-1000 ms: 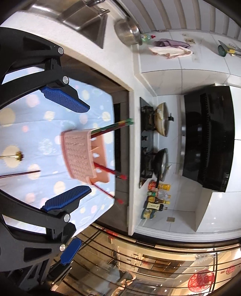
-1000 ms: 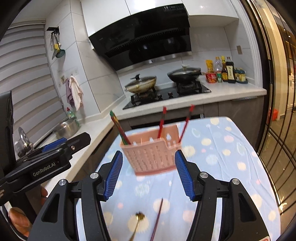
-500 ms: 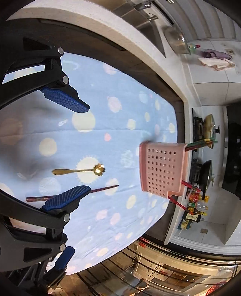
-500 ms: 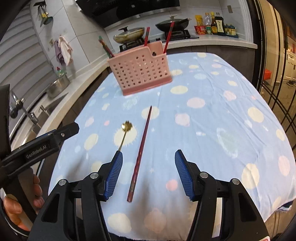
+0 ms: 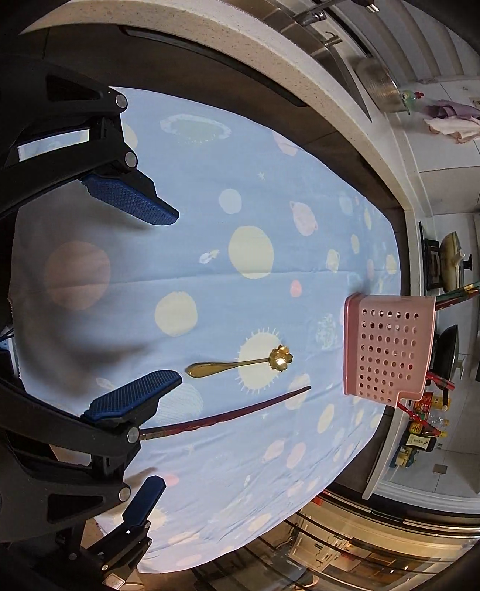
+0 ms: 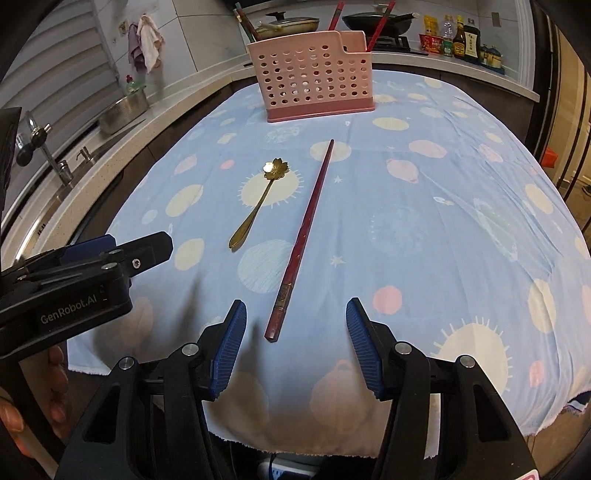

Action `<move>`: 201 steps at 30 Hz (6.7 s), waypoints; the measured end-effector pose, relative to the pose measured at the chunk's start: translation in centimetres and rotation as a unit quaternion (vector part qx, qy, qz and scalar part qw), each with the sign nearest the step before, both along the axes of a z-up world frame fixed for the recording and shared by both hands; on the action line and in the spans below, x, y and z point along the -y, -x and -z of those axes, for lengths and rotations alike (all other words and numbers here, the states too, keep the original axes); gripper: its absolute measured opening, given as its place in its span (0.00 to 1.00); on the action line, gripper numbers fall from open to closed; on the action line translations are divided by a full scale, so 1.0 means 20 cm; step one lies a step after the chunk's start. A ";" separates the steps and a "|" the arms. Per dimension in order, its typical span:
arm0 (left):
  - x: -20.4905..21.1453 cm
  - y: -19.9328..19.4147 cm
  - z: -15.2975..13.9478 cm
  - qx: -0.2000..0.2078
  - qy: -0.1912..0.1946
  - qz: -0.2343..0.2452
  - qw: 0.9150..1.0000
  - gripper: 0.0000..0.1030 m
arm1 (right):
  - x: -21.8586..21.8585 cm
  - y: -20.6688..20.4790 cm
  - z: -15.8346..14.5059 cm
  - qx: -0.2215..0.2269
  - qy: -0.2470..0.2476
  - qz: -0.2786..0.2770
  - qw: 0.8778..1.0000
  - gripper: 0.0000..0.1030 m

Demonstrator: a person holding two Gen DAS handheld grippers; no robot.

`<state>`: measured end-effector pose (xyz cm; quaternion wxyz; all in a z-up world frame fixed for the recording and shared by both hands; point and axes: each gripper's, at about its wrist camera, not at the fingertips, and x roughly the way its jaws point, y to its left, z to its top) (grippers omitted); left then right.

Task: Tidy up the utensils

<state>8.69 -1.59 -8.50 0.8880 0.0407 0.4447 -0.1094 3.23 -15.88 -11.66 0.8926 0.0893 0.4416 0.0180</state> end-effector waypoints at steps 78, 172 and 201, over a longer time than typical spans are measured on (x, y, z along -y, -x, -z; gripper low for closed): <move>0.08 -0.10 -0.24 -0.012 0.106 0.044 0.993 0.01 | 0.24 0.10 -0.35 0.093 -0.032 0.060 0.993 0.07; 0.49 -1.21 -0.91 0.149 0.034 0.040 0.987 0.44 | 0.49 -1.30 -1.04 0.225 -0.043 0.053 0.972 0.42; 0.37 -0.53 -0.84 0.151 0.025 0.025 0.988 0.80 | 0.40 -0.50 -0.96 0.179 0.030 0.064 0.981 0.59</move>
